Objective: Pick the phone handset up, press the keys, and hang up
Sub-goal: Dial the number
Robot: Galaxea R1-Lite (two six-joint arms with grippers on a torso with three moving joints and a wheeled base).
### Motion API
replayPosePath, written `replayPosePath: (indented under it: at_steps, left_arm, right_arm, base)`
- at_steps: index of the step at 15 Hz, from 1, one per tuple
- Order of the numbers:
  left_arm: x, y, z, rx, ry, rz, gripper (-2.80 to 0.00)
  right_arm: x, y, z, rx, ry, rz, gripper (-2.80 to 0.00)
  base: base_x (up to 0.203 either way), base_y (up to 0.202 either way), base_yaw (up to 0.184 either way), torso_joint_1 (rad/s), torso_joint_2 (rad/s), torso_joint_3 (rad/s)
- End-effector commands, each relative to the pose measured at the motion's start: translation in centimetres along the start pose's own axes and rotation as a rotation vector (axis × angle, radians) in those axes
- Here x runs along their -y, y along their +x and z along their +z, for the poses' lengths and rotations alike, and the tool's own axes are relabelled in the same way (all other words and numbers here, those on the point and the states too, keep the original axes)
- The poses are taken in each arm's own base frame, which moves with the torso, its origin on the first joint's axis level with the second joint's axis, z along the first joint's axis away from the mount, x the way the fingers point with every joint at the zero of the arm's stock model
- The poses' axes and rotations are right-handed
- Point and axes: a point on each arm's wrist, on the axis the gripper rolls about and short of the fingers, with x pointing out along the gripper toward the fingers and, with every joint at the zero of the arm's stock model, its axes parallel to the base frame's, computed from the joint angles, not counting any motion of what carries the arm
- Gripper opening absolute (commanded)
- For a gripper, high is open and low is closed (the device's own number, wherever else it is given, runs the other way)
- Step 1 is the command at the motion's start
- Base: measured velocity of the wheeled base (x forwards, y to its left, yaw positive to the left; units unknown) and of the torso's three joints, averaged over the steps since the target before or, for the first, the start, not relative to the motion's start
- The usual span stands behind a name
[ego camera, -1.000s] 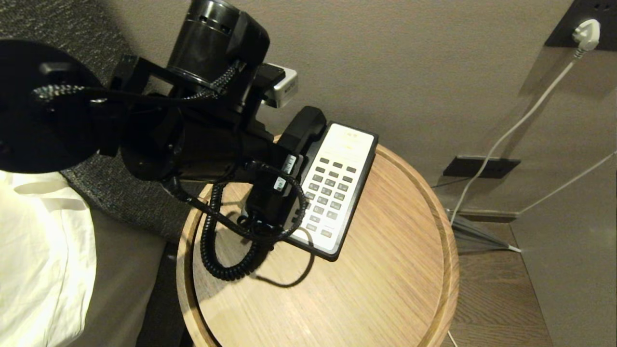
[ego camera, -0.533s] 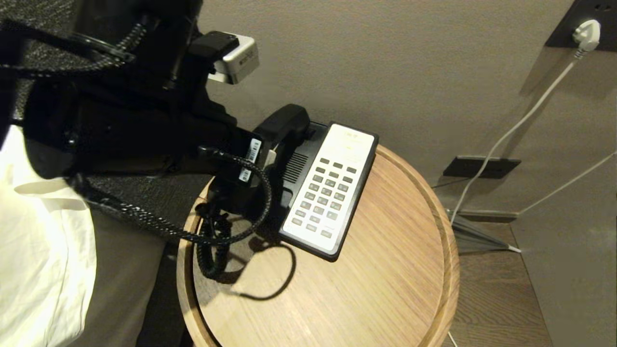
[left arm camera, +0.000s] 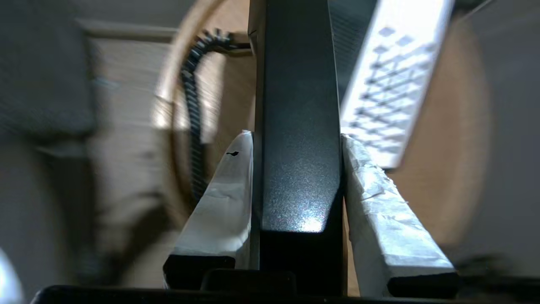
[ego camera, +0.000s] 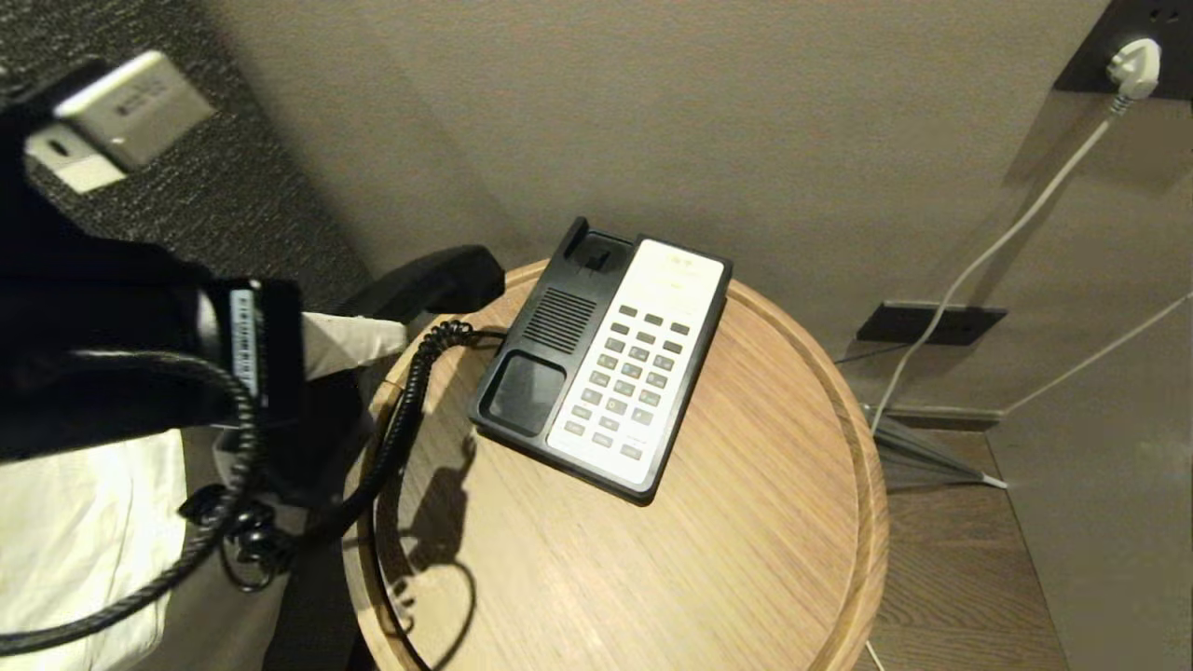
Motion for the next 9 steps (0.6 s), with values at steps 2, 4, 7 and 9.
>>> replayPosePath:
  at_steps: [2, 4, 7, 9]
  left_arm:
    - [-1.4, -4.7, 0.6, 0.152, -0.298, -0.131, -2.80]
    - [-1.8, -5.5, 0.3, 0.214, -0.421, -0.205, -2.80]
    - [-3.2, -7.2, -1.8, 0.243, -0.481, -0.233, -2.80]
    - [-4.1, -8.1, -3.4, 0.257, -0.490, -0.232, -2.80]
  right_arm:
    - [0.0, 0.1, -0.6, -0.020, 0.000, -0.001, -2.80]
    - [0.0, 0.1, -0.6, -0.020, 0.000, -0.001, -2.80]
    - [0.0, 0.1, -0.6, -0.020, 0.000, -0.001, -2.80]
    - [0.0, 0.1, -0.6, -0.020, 0.000, -0.001, -2.80]
  base:
    - [0.000, 0.000, 0.000, 0.000, 0.00, 0.000]
    - [0.000, 0.000, 0.000, 0.000, 0.00, 0.000]
    - [0.000, 0.000, 0.000, 0.000, 0.00, 0.000]
    - [0.000, 0.000, 0.000, 0.000, 0.00, 0.000]
